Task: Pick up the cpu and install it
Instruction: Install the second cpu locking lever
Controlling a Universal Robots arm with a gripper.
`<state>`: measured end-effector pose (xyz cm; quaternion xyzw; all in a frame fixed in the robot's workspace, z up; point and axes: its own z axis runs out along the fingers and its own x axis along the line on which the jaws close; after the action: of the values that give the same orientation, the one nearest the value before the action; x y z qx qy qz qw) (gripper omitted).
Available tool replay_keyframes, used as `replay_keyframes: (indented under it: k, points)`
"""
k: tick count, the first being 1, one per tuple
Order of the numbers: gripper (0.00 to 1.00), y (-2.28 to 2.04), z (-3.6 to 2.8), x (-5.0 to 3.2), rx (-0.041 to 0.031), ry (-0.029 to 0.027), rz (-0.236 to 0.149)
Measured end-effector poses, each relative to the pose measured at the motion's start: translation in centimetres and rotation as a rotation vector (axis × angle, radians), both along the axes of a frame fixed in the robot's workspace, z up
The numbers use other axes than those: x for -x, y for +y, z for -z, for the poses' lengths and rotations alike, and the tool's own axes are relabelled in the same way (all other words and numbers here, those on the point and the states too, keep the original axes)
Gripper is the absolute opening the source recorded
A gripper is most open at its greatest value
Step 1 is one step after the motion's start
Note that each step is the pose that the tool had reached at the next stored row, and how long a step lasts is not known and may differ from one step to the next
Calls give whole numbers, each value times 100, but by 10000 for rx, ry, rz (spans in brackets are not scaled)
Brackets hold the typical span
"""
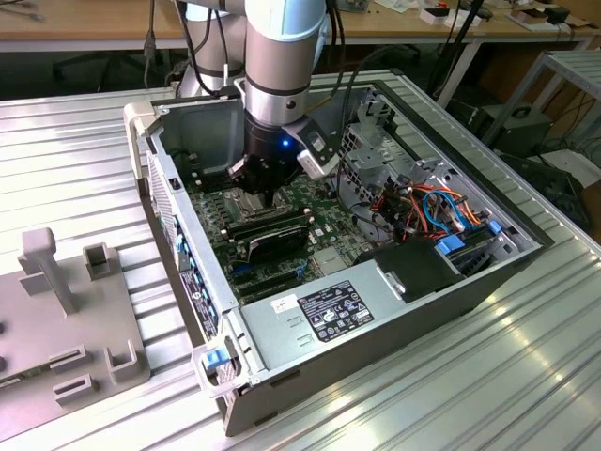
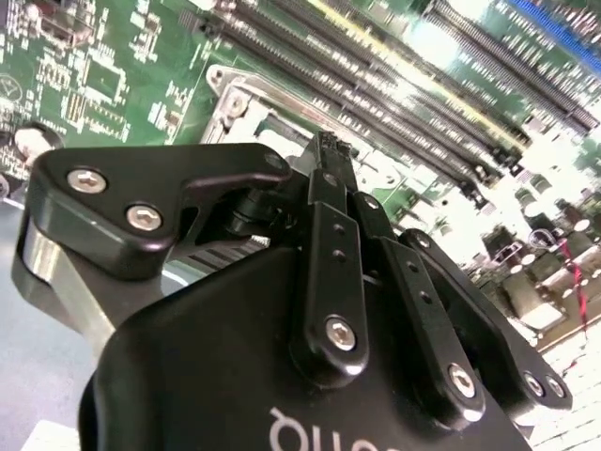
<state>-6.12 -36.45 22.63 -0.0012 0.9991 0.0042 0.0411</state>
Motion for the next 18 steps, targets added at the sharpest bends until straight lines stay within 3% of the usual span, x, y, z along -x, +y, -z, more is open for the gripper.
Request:
replay_keyframes:
  k: [2, 6, 16, 18]
  points:
    - [11, 78, 1, -1, -3, -1, 0]
    - [11, 153, 2, -1, -49, -1, 0]
    - [11, 172, 3, -1, -62, -1, -1]
    - [11, 202, 3, -1, -62, -1, -1]
